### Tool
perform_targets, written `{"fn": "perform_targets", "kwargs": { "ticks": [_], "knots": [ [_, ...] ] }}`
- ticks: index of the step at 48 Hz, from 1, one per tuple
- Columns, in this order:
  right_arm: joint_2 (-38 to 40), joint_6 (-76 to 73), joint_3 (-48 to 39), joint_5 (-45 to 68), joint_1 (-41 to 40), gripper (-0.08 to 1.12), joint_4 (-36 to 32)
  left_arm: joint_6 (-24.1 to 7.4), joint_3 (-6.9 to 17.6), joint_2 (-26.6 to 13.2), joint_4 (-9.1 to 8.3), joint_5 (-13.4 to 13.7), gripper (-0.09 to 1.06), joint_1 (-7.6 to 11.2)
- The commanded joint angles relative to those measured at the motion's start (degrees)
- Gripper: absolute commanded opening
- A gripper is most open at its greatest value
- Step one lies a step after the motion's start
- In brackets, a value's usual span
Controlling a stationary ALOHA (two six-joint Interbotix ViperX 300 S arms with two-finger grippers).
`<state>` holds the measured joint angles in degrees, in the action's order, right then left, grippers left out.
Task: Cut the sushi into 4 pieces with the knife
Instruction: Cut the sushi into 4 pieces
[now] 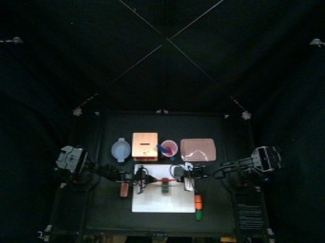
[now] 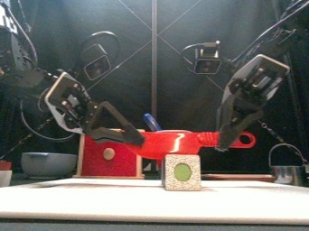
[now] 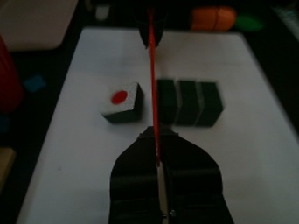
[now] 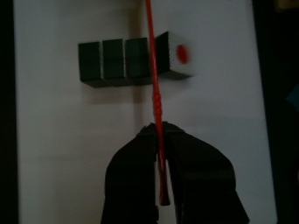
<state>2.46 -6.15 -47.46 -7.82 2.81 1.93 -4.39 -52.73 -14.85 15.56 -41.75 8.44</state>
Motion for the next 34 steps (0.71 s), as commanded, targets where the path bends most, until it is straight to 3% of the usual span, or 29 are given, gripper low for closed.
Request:
{"fn": "perform_targets", "kwargs": {
  "ticks": [1,21,30,34],
  "knots": [
    [1.41,-0.26,0.97,0.18,0.18,0.09,0.18,0.0,-0.18,0.88,0.26,0.44,0.11,0.0],
    [-1.41,-0.18,-0.09,0.0,-0.7,0.09,-0.18,-0.62,-0.09,-1.05,1.32,0.62,0.11,-1.49],
    [0.18,-0.18,-0.18,-0.97,-2.64,0.09,-0.35,-0.79,-0.26,0.0,0.88,0.62,0.11,-4.31],
    [1.41,-0.18,-0.18,-1.85,-2.9,0.09,-0.7,-0.79,-0.35,1.41,-0.09,0.7,0.1,-5.27]
  ]
}}
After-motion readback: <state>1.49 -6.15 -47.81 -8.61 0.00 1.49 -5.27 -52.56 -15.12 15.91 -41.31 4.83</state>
